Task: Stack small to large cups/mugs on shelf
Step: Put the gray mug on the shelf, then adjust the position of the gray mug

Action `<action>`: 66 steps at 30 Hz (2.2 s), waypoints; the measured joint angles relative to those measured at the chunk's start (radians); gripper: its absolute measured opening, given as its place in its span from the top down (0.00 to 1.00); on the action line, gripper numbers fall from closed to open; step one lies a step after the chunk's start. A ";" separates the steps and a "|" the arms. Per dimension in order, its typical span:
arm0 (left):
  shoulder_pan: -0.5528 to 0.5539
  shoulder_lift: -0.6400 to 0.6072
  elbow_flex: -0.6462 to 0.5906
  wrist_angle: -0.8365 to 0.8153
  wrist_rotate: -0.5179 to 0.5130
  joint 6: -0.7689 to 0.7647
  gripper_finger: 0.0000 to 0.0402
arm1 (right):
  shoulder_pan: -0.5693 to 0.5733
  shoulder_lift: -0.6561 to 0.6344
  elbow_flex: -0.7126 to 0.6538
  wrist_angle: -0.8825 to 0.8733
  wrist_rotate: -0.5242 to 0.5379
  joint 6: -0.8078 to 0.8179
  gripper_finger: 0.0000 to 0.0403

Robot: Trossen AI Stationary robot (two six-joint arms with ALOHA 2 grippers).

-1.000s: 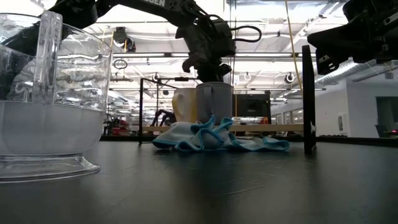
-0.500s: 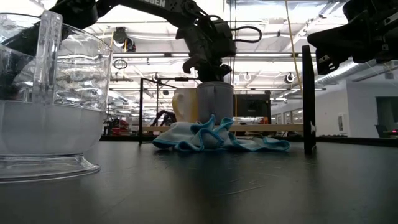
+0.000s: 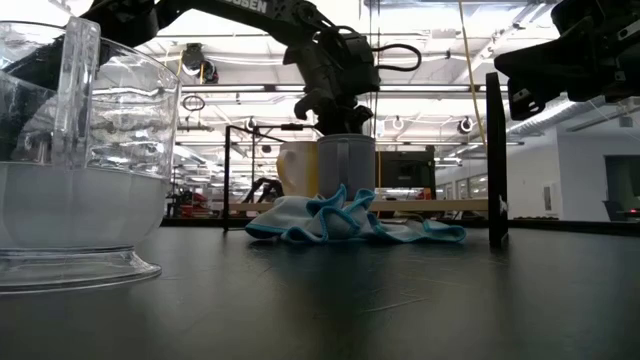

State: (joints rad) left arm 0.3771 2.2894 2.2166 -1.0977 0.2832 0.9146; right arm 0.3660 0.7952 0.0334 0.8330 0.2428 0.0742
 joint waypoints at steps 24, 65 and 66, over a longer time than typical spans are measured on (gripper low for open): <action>-0.070 -0.080 0.130 -0.085 -0.105 0.001 0.63 | 0.000 0.000 0.000 -0.002 0.000 0.008 1.00; -0.198 -1.410 -1.664 1.081 0.127 -0.772 1.00 | 0.000 0.000 0.000 -0.015 0.000 0.019 1.00; -0.203 -1.428 -1.712 1.152 0.127 -0.783 1.00 | 0.000 0.000 0.000 -0.014 0.000 0.019 1.00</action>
State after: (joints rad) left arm 0.1744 0.8615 0.5050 0.0542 0.4103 0.1317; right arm 0.3664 0.7949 0.0337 0.8185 0.2424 0.0929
